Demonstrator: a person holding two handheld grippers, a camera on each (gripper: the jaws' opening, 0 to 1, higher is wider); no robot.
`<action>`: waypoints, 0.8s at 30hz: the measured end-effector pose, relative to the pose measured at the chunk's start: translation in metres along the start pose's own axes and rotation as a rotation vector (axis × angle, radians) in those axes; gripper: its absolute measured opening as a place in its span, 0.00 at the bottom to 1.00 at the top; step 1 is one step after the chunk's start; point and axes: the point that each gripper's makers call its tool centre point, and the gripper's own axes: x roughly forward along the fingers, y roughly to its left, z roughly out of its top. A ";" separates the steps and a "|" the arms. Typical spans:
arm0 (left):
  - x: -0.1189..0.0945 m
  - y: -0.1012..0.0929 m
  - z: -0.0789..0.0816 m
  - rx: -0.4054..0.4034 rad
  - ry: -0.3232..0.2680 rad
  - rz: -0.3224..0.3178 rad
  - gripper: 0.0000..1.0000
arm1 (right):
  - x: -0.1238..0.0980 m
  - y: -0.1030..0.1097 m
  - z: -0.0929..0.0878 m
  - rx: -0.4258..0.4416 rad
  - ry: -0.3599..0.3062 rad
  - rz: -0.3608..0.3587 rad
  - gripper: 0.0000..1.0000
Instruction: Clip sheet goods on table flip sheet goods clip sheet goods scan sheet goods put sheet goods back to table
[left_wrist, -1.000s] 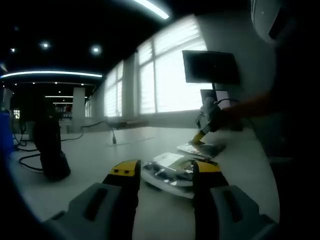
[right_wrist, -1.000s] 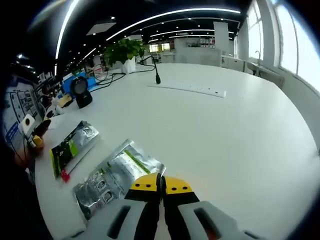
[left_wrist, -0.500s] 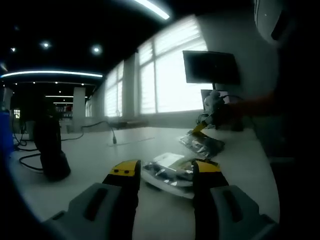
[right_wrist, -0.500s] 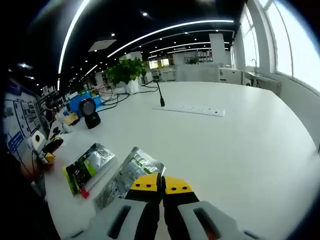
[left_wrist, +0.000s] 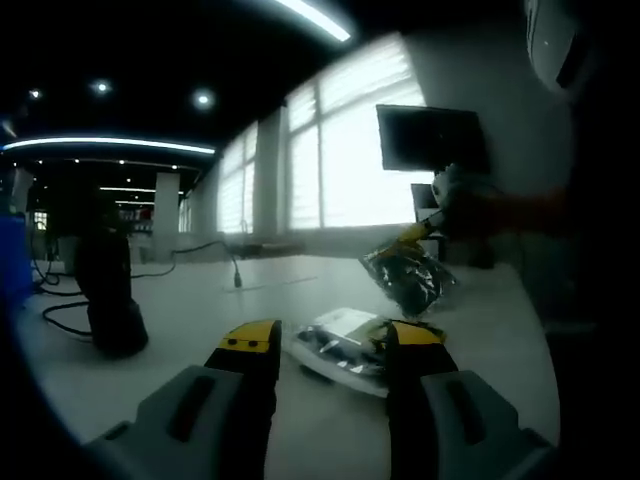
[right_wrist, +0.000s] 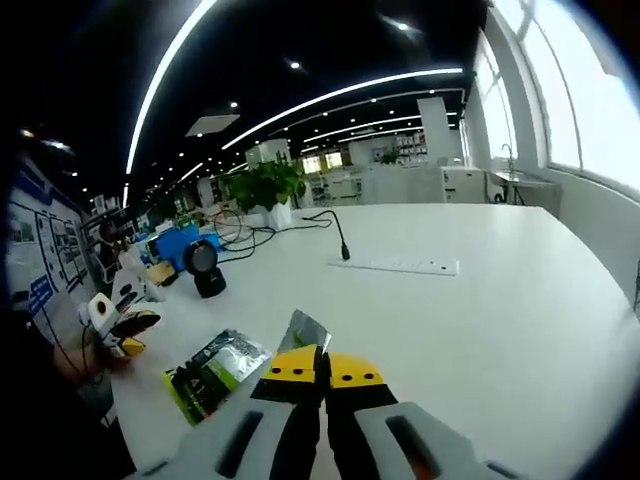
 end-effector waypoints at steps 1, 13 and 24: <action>0.000 0.000 0.000 0.004 0.003 0.000 0.34 | -0.001 0.002 0.001 0.005 -0.002 0.001 0.00; 0.000 0.005 -0.001 0.002 0.017 0.029 0.35 | -0.019 0.032 0.019 0.031 -0.118 0.009 0.00; -0.004 0.006 0.008 0.056 0.031 0.076 0.37 | -0.021 0.054 0.036 0.015 -0.171 0.044 0.00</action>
